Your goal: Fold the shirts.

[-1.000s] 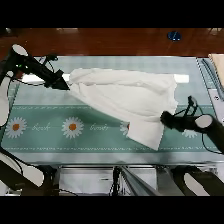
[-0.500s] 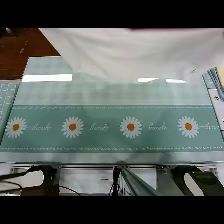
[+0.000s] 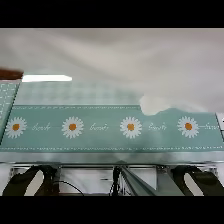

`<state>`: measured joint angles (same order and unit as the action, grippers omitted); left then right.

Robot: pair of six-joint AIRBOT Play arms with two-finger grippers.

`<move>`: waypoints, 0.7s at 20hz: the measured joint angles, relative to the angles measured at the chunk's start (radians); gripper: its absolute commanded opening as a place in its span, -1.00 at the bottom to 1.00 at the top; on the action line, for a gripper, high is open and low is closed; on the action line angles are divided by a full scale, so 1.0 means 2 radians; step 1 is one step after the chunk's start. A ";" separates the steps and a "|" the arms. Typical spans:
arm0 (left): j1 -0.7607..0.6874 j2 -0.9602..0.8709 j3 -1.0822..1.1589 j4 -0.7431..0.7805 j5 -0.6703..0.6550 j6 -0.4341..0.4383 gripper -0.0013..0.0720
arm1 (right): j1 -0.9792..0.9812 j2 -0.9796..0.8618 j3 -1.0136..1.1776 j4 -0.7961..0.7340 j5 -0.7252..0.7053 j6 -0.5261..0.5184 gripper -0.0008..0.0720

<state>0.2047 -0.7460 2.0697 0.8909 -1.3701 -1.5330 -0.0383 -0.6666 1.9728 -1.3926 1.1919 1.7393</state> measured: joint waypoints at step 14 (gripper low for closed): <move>0.000 0.016 -0.315 0.095 -0.089 0.010 -0.91 | 0.000 -0.218 0.001 -0.050 0.239 -0.081 -0.93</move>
<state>0.2050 -0.7143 1.4395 1.0801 -1.5482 -1.5131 -0.0380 -1.1034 1.9751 -1.4925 1.6699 1.5776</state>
